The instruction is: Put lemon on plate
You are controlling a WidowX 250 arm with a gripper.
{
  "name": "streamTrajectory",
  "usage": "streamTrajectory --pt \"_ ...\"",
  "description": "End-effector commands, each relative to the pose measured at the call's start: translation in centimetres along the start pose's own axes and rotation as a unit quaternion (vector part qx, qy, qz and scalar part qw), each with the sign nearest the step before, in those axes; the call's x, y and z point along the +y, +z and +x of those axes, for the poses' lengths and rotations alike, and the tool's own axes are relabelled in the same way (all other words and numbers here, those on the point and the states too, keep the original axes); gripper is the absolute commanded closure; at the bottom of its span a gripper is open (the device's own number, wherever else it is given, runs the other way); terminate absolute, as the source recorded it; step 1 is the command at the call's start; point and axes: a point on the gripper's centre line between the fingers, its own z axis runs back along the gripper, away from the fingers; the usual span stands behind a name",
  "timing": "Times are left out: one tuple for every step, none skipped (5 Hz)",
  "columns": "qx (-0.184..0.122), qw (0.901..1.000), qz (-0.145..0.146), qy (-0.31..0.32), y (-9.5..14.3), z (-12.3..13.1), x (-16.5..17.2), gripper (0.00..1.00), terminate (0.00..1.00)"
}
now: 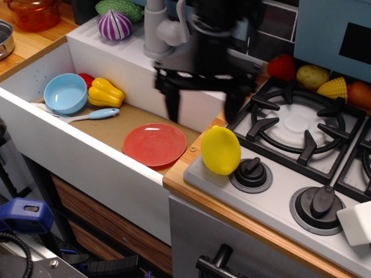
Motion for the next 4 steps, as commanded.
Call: streamTrajectory --pt "-0.025 0.9992 -0.028 0.011 0.3 0.2 -0.6 0.0 0.0" --pt "-0.035 0.9988 -0.033 0.013 -0.7 0.3 -0.8 0.0 0.0" --pt "-0.03 0.9986 -0.044 0.009 -1.2 0.6 -0.8 0.0 0.0" --pt "-0.033 0.9981 -0.049 0.016 -2.0 0.3 -1.1 0.0 0.0"
